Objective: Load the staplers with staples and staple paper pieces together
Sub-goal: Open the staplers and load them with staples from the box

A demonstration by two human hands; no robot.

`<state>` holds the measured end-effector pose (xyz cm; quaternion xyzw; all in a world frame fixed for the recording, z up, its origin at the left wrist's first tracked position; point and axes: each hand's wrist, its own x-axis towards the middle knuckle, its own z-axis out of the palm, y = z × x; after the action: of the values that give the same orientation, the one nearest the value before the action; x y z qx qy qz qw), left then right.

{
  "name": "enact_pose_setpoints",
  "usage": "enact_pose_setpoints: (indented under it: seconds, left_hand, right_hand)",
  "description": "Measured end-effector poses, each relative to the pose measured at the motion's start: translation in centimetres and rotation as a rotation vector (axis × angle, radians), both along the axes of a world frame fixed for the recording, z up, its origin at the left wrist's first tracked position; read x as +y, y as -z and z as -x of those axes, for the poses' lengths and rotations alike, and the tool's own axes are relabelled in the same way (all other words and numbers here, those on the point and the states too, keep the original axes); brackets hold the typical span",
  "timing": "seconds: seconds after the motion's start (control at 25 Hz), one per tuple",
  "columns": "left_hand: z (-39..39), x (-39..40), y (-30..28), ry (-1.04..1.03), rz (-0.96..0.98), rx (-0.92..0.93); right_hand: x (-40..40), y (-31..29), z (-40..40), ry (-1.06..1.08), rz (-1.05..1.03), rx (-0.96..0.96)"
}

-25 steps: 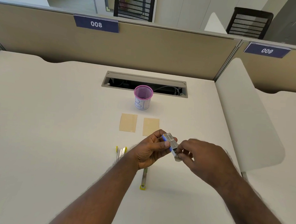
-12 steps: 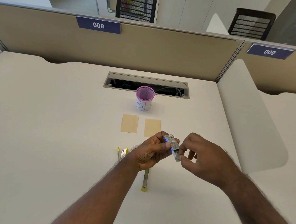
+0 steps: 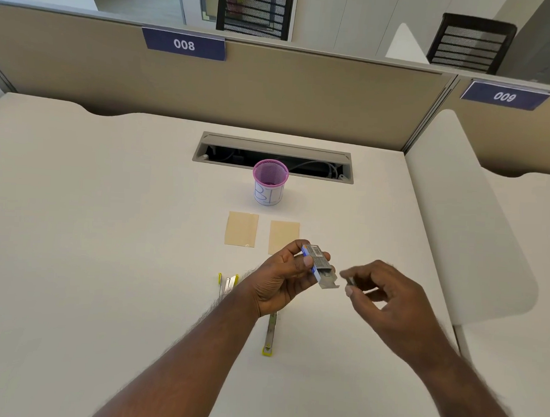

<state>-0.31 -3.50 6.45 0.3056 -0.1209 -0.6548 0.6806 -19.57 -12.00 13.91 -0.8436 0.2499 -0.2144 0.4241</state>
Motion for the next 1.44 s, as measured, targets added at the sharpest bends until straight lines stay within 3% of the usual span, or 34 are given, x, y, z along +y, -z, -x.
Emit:
enact_pose_setpoints:
  seconds: [0.16, 0.32, 0.68, 0.88, 1.12, 1.44]
  left_hand:
    - [0.2, -0.1, -0.1, -0.028, 0.004, 0.016]
    - [0.6, -0.1, -0.2, -0.021, -0.009, 0.010]
    - [1.7, 0.0, -0.4, 0.071, 0.003, -0.045]
    - [2.1, 0.2, -0.9, 0.147, 0.043, -0.029]
    - [2.3, 0.7, -0.9, 0.215, -0.006, -0.073]
    - [2.2, 1.3, 1.1, 0.288, -0.140, -0.167]
  right_hand:
    - [1.6, 0.9, 0.7, -0.050, 0.246, -0.028]
    - [2.3, 1.4, 0.6, 0.033, 0.526, -0.035]
    - [1.6, 1.5, 0.5, 0.022, 0.715, 0.000]
    - [1.7, 1.1, 0.1, 0.047, 0.632, 0.048]
    - [-0.1, 1.9, 0.2, -0.080, 0.182, 0.185]
    - [-1.7, 4.4, -0.1, -0.244, 0.067, 0.318]
